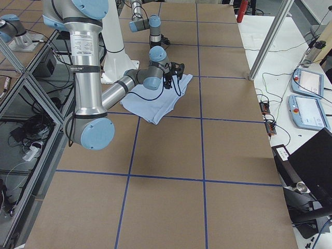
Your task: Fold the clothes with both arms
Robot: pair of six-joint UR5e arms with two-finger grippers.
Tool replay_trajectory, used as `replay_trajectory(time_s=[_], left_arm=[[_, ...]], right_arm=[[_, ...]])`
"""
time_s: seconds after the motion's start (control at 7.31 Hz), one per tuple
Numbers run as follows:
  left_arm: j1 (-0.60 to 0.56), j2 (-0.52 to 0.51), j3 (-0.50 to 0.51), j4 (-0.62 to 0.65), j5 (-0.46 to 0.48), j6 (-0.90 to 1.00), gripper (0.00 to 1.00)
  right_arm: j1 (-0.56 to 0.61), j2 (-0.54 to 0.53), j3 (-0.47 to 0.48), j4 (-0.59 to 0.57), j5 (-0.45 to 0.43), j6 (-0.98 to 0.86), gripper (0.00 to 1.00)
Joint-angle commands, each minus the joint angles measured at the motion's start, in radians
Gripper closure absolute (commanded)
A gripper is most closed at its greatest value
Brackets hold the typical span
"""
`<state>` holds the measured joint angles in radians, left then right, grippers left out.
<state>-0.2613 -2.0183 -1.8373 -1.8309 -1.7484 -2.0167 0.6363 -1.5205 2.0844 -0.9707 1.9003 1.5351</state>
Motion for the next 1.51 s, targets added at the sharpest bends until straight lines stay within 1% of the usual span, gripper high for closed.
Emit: replay_trajectory(time_s=[0.0,0.41,0.55,0.68,0.96,1.09,1.37], left_arm=[[0.008,-0.004,0.013,0.005,0.004,-0.002,0.13],[0.010,-0.019,0.032,0.004,0.007,0.000,0.18],[0.010,-0.026,0.044,0.004,0.009,0.000,0.25],[0.010,-0.027,0.044,0.004,0.010,0.000,0.41],[0.008,-0.027,0.041,0.004,0.023,0.001,0.87],[0.008,-0.027,0.040,0.004,0.024,0.004,1.00],[-0.010,-0.027,0.030,0.004,0.021,0.018,1.00]], right_arm=[[0.002,0.002,-0.007,0.000,-0.004,-0.001,0.00],[0.002,0.003,-0.007,0.000,-0.006,-0.001,0.00],[0.002,0.003,-0.007,0.000,-0.004,-0.001,0.00],[0.002,0.003,-0.007,0.000,-0.004,-0.001,0.00],[0.002,0.002,-0.009,0.000,-0.004,-0.001,0.00],[0.003,0.002,-0.010,0.000,-0.004,-0.001,0.00],[0.003,0.002,-0.021,0.000,-0.010,-0.001,0.00]])
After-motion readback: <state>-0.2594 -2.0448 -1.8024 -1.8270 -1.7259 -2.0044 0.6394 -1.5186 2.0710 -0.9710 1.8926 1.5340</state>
